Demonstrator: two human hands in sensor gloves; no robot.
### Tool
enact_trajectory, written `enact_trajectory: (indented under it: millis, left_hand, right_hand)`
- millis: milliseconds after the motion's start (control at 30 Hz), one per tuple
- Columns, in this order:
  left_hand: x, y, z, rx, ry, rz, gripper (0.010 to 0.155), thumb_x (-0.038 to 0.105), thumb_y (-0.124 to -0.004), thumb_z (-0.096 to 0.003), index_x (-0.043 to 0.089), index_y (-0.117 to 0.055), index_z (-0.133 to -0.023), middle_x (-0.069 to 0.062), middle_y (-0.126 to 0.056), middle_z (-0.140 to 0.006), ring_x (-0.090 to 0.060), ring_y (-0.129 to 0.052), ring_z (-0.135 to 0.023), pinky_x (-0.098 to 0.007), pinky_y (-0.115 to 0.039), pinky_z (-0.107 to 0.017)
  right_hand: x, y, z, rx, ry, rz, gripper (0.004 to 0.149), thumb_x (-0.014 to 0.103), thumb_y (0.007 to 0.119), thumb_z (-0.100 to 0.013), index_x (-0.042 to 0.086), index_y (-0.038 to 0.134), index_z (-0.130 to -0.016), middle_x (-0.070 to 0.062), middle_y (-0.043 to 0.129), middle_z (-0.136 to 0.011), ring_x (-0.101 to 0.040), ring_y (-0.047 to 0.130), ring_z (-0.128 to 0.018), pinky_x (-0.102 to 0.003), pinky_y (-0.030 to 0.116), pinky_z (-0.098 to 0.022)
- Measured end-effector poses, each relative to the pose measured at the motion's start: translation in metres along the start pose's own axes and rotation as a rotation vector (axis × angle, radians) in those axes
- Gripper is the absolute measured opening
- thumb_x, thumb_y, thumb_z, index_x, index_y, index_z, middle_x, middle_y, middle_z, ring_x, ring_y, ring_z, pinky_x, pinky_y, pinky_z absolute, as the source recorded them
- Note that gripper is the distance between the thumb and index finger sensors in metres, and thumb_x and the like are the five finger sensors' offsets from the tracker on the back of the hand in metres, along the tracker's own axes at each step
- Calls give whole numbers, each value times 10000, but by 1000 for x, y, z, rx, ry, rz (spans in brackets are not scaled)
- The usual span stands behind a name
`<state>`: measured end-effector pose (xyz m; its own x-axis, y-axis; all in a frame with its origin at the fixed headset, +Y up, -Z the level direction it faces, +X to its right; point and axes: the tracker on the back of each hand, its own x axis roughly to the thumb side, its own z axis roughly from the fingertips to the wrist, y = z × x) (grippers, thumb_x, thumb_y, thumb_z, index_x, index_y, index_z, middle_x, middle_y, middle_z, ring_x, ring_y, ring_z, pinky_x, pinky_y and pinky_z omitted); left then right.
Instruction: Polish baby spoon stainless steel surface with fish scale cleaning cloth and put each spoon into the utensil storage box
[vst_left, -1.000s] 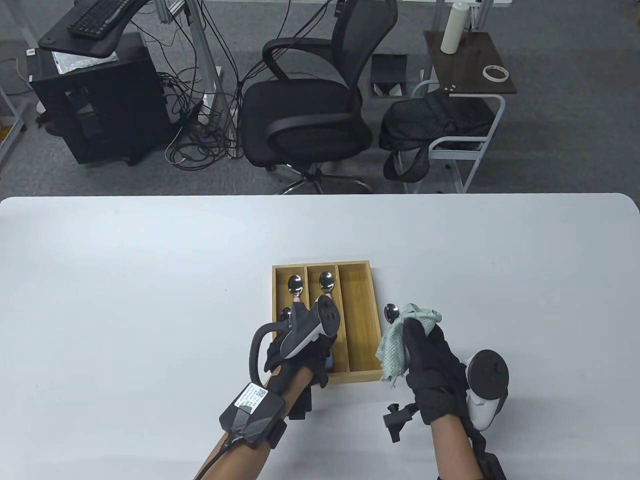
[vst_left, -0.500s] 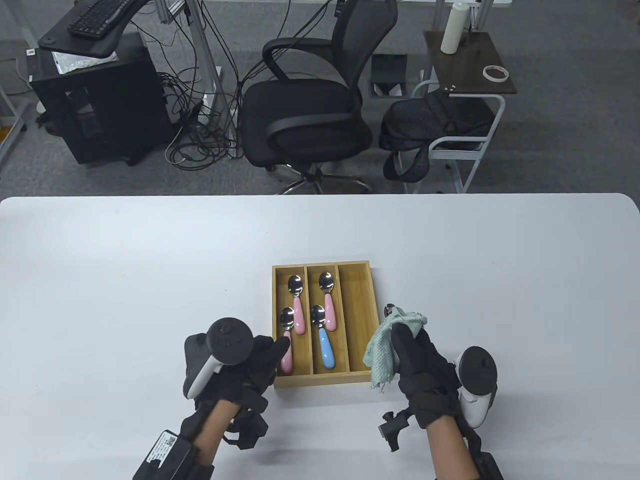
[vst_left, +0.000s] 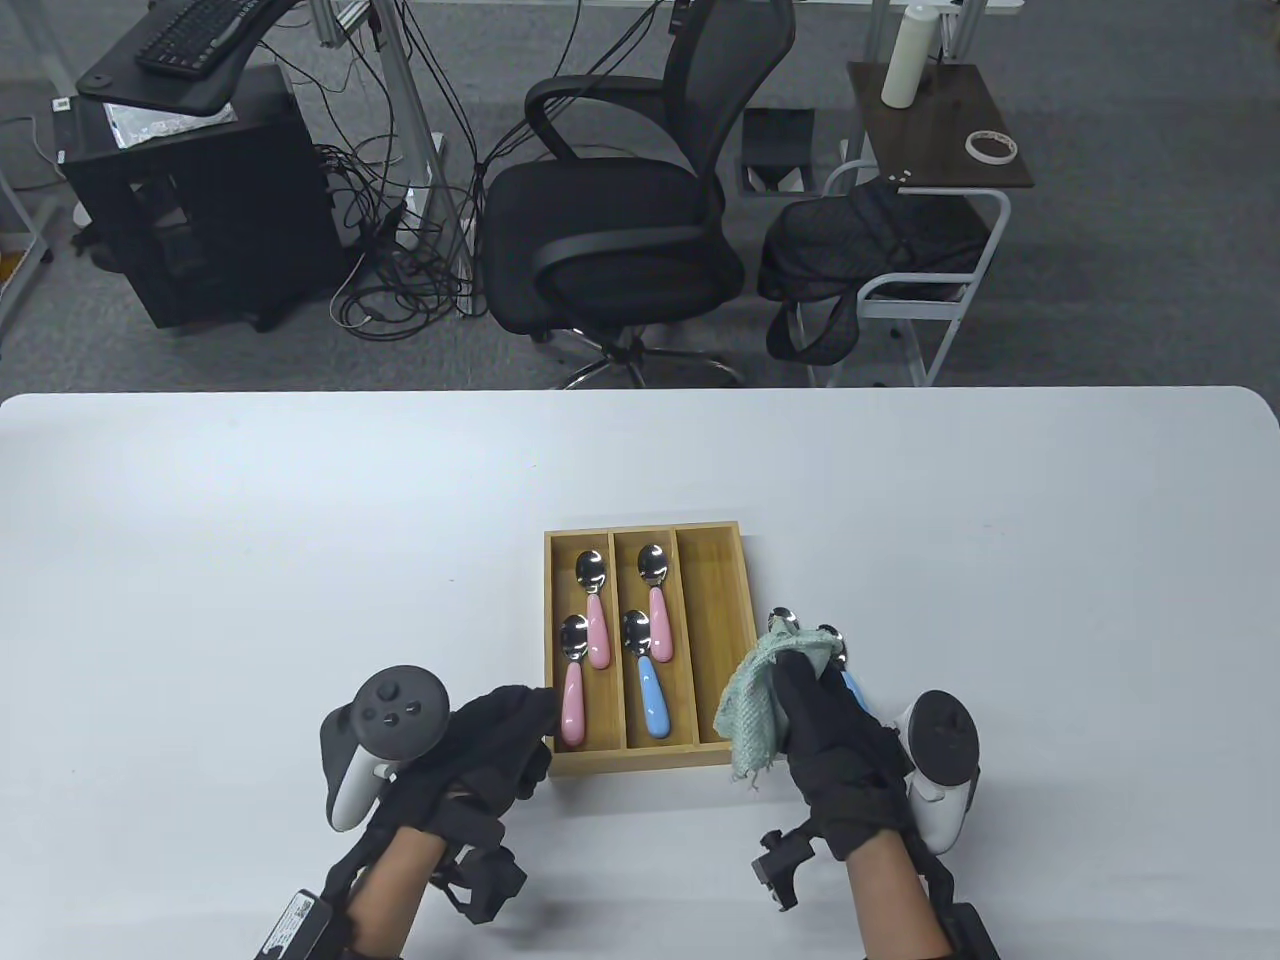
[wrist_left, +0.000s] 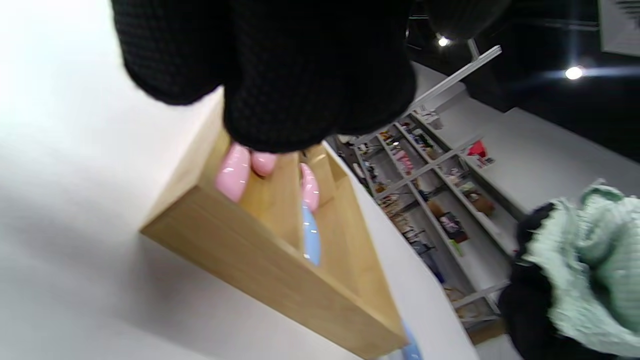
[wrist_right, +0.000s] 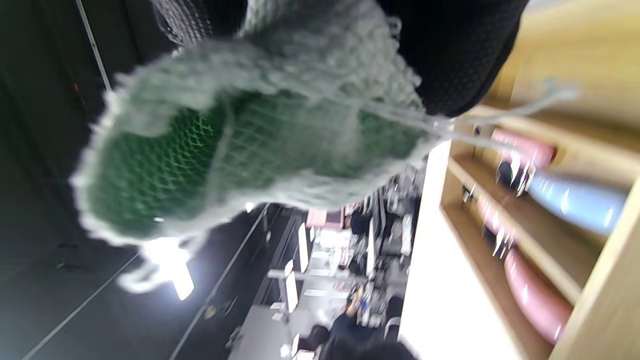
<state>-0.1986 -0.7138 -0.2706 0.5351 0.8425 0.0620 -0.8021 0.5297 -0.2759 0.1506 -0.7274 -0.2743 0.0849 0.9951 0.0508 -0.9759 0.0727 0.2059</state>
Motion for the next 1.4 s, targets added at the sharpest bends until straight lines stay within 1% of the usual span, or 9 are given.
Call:
enact_trajectory:
  millis: [67, 133, 300, 600, 800, 933, 1100, 1233, 1400]
  left_hand:
    - [1, 0, 1, -24, -49, 85, 567, 546, -569, -641, 134, -738, -991, 5, -930, -781, -223, -1026, -601, -504, -832, -541]
    - [2, -2, 1, -72, -101, 182, 662, 592, -566, -628, 118, -627, -1086, -75, -829, -962, -314, -951, -784, -559, -769, -616]
    - [5, -17, -1, -241, -206, 377, 941, 720, -602, -547, 52, -417, -1183, -222, -553, -1173, -513, -646, -1039, -645, -659, -687]
    - [11, -29, -4, -423, -237, 580, 770, 547, -784, -545, 29, -613, -1089, 37, -881, -807, -256, -964, -757, -549, -806, -596]
    - [4, -21, -3, -362, -216, 557, 478, 441, -701, -629, 182, -722, -1031, 65, -868, -761, -256, -938, -745, -564, -781, -609]
    - [3, -15, -1, -316, -212, 574, 479, 437, -681, -637, 177, -689, -1039, -173, -735, -1040, -464, -820, -914, -601, -771, -612]
    - [3, 10, 7, -197, -212, 504, 501, 386, -658, -650, 55, -619, -1024, -217, -784, -998, -330, -999, -762, -476, -899, -514]
    - [-6, 27, 12, -55, -177, 414, 502, 389, -670, -644, 61, -620, -1021, -158, -840, -942, -272, -1029, -713, -442, -915, -491]
    - [-7, 23, 15, 10, -158, 362, 502, 391, -665, -645, 68, -613, -1026, -152, -830, -953, -290, -1008, -735, -466, -891, -512]
  right_hand:
    - [1, 13, -1, 115, -20, -62, 559, 512, 534, -668, 123, 509, -1070, -119, 728, -1002, -375, 859, -838, -538, 753, -633]
    - [2, 31, -3, 244, -15, -133, 537, 515, 508, -674, 176, 502, -1091, -248, 475, -1133, -542, 535, -1003, -673, 530, -693]
    - [6, 77, -9, 497, 16, -163, 545, 527, 441, -683, 234, 423, -1142, -302, -44, -1103, -643, 1, -904, -750, 124, -550]
    - [5, 100, -20, 645, -32, 110, 648, 575, 385, -681, 190, 257, -1187, -293, -212, -1025, -639, -143, -837, -771, 37, -499]
    - [2, 73, -16, 492, -42, 93, 697, 594, 419, -672, 108, 369, -1169, -385, 167, -1152, -705, 247, -957, -813, 256, -577]
    - [11, 39, -10, 272, -46, 101, 682, 553, 484, -673, 38, 457, -1120, -355, 399, -1129, -652, 500, -945, -789, 394, -614]
    - [37, -24, 0, -152, -97, 480, 556, 498, 555, -678, 87, 596, -1050, -221, 686, -1026, -464, 794, -838, -660, 616, -637]
    - [27, -61, -3, -448, 97, 920, 471, 431, 634, -668, 96, 652, -999, -185, 768, -941, -393, 870, -748, -617, 679, -602]
    - [-11, -59, -22, -342, 435, 1250, 539, 386, 745, -628, 20, 640, -1011, -303, 656, -988, -528, 754, -799, -711, 569, -597]
